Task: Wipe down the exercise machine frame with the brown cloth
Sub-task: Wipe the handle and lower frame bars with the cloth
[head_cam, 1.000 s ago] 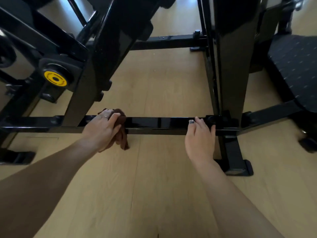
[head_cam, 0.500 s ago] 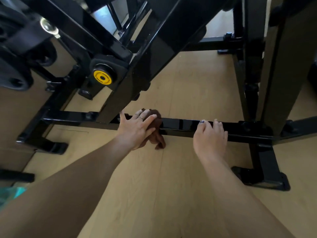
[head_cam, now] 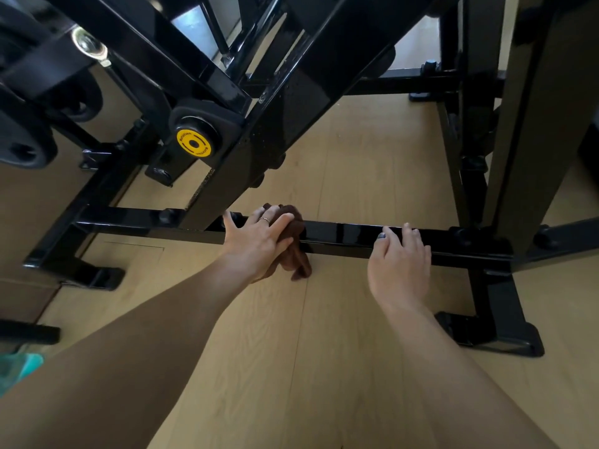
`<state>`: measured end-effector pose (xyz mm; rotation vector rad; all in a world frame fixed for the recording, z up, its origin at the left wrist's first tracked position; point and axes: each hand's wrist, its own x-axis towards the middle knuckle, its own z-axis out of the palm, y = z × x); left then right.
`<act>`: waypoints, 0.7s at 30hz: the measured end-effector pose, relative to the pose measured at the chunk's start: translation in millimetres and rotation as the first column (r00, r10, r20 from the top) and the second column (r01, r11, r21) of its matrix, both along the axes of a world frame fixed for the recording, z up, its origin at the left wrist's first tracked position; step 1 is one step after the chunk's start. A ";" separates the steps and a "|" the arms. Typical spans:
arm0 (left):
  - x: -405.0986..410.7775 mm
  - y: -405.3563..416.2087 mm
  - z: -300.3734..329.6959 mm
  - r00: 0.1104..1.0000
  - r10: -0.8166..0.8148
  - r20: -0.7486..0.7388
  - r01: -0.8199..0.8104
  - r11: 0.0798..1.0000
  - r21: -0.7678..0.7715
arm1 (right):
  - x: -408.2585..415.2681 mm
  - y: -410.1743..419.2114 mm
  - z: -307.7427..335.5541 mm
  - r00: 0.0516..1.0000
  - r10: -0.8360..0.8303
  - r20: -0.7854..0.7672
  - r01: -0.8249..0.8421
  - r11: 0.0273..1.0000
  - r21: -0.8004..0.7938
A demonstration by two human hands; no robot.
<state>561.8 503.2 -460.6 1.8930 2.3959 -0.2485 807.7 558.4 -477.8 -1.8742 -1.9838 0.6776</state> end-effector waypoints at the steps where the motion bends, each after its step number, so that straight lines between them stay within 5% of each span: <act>1: 0.2 0.5 0.0 1.000 0.007 0.017 -0.007 1.000 -0.006 | 0.7 0.0 -0.5 1.000 0.004 -0.001 -0.004 1.000 0.003; 11: 3.4 3.1 4.6 0.997 0.055 0.060 -0.051 0.997 -0.063 | 2.9 1.7 -4.7 1.000 0.019 -0.014 -0.019 1.000 0.010; 21: 12.9 8.0 9.9 0.994 -0.091 -0.065 0.090 0.996 -0.015 | 6.4 4.3 2.6 0.997 0.005 -0.072 -0.008 0.999 -0.034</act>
